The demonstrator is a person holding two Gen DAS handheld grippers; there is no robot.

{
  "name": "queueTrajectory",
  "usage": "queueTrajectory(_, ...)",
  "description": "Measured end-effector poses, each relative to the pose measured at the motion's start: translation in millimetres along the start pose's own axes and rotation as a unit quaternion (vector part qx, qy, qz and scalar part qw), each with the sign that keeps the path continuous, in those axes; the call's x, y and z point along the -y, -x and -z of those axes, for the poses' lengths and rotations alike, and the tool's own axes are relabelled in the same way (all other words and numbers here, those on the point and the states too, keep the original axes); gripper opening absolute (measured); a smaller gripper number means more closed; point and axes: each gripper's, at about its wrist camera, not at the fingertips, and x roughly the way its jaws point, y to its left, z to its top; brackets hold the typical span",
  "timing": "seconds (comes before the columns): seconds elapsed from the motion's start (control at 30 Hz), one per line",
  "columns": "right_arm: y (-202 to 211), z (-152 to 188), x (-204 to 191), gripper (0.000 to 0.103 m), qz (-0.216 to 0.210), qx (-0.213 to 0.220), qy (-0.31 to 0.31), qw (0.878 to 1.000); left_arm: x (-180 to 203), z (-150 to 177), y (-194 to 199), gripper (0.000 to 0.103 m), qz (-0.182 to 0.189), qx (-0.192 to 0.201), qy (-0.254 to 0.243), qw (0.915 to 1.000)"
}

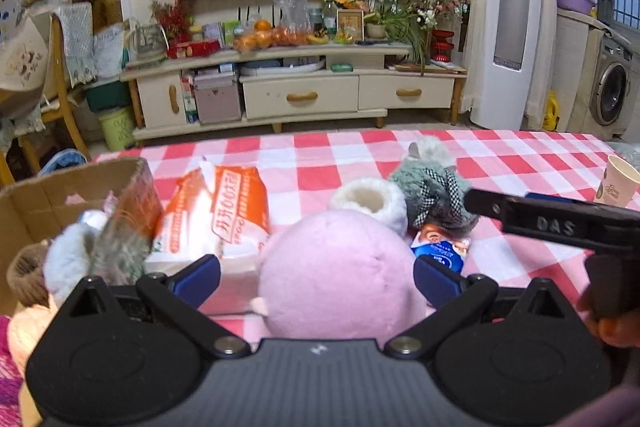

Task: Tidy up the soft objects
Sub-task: 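Grasp the pink round plush with the left tool while the right tool grasps the green knit plush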

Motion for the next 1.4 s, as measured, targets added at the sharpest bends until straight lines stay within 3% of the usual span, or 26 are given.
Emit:
queueTrajectory(0.4,-46,-10,26,0.103,-0.054,-0.041,-0.063,0.996,-10,2,-38,0.102,0.041,-0.063,0.087,0.9934)
queueTrajectory(0.6,-55,-12,30,0.103,-0.077,-0.054,-0.071,0.993,-13,3,-43,0.102,0.049,-0.062,0.112,0.9905)
queueTrajectory(0.67,-55,-12,29,0.098,-0.082,-0.054,-0.068,0.993,-13,3,-44,0.099,0.050,-0.061,0.116,0.9902)
queueTrajectory(0.7,-55,-12,28,0.085,-0.079,-0.054,-0.061,0.994,-13,3,-44,0.098,0.049,-0.060,0.116,0.9902)
queueTrajectory(0.73,-55,-12,27,0.078,-0.080,-0.054,-0.057,0.994,-12,3,-44,0.096,0.049,-0.059,0.115,0.9905)
queueTrajectory(0.83,-50,-12,26,0.069,-0.082,-0.050,-0.049,0.994,-9,2,-43,0.093,0.046,-0.055,0.108,0.9916)
queueTrajectory(1.03,-42,-12,24,0.063,-0.066,-0.041,-0.025,0.997,-8,4,-38,0.089,0.042,-0.050,0.104,0.9925)
queueTrajectory(1.4,-14,-11,33,0.062,-0.062,-0.019,-0.027,0.998,-13,7,-17,0.088,0.059,-0.033,0.103,0.9923)
